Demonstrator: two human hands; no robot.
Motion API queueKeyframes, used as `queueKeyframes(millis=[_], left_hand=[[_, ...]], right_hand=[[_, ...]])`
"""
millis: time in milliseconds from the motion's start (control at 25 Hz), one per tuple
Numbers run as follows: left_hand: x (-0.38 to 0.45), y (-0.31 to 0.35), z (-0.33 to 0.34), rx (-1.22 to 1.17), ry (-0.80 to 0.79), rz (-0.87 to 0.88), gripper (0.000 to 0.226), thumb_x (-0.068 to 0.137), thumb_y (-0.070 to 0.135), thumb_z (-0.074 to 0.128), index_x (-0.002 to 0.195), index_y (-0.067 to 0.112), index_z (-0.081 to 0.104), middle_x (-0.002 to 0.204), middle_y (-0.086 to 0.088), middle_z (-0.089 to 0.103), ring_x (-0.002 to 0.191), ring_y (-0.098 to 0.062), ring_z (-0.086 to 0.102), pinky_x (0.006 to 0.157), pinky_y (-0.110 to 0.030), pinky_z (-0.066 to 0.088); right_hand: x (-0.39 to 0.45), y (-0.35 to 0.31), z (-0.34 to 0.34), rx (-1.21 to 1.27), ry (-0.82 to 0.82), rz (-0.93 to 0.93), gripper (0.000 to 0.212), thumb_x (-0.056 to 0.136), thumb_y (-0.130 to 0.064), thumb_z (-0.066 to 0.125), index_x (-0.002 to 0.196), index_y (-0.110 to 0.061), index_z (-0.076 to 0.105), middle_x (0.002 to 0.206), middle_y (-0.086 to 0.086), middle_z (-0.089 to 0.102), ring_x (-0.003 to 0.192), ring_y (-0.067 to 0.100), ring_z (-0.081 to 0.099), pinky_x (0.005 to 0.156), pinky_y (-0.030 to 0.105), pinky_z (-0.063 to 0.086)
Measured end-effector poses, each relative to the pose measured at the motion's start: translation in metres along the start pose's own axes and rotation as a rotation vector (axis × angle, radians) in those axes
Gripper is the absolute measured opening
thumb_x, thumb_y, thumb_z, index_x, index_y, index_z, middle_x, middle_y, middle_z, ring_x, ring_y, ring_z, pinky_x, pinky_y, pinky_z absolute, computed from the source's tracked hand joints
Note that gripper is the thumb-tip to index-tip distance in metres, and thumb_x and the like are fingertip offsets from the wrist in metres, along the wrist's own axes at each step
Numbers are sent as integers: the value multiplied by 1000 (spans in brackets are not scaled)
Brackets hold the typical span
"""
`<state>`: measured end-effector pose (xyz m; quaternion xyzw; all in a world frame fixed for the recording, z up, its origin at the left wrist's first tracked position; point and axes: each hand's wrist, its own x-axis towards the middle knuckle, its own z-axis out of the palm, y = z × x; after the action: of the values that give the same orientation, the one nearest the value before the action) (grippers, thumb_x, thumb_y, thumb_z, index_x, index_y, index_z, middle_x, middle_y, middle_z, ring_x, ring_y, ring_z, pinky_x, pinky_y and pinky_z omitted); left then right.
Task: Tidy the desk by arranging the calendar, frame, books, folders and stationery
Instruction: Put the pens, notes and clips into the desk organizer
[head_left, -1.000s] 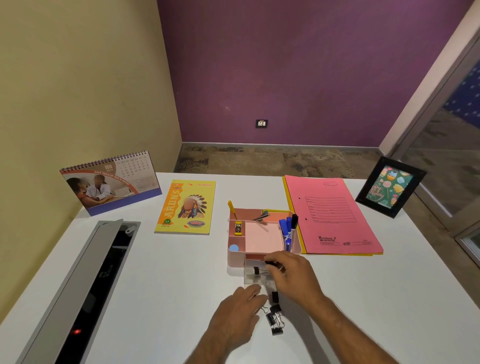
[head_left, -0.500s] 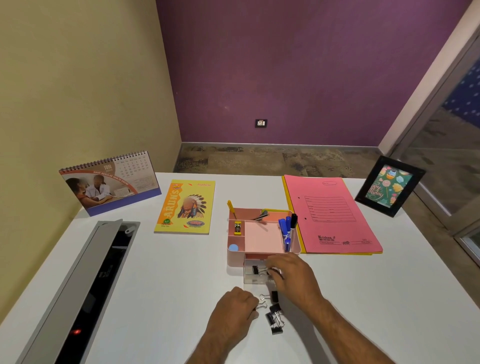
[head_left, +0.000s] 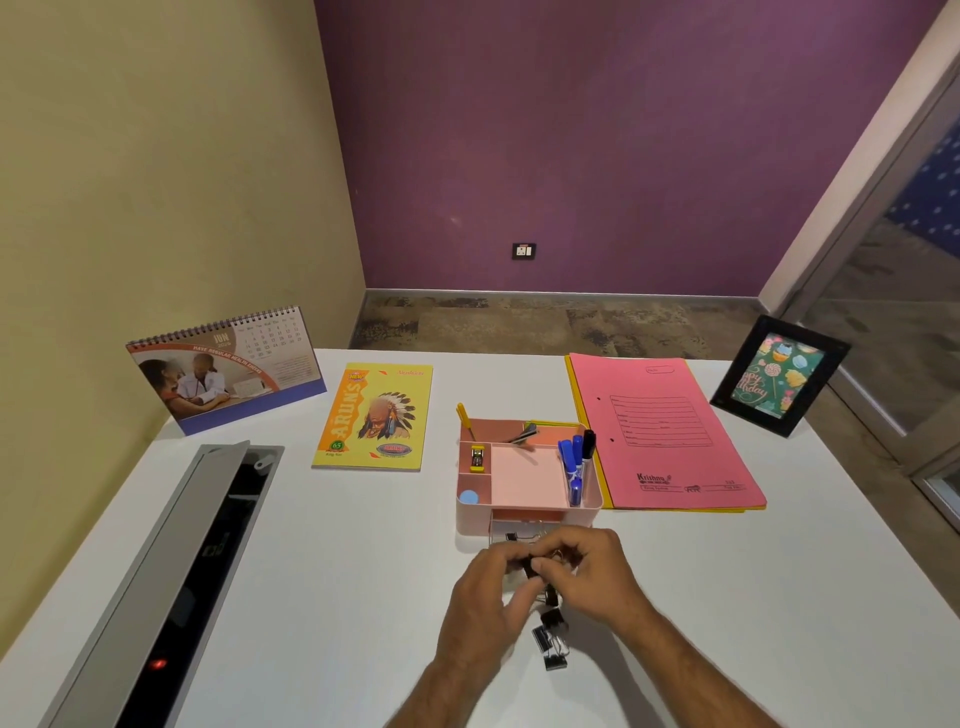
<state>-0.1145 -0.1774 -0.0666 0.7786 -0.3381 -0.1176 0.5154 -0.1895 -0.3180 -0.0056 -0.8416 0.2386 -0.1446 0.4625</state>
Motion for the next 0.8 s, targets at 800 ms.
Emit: queueKeyframes(millis=[800], left_hand=[[5, -18, 27, 889, -624, 320, 55, 88, 7, 55, 136, 30, 44, 146, -1, 39, 121, -34, 42, 90, -46, 39]], right_hand=[[8, 20, -7, -254, 260, -107, 27, 76, 4, 67, 89, -15, 80, 94, -5, 76, 94, 14, 67, 84, 35, 58]])
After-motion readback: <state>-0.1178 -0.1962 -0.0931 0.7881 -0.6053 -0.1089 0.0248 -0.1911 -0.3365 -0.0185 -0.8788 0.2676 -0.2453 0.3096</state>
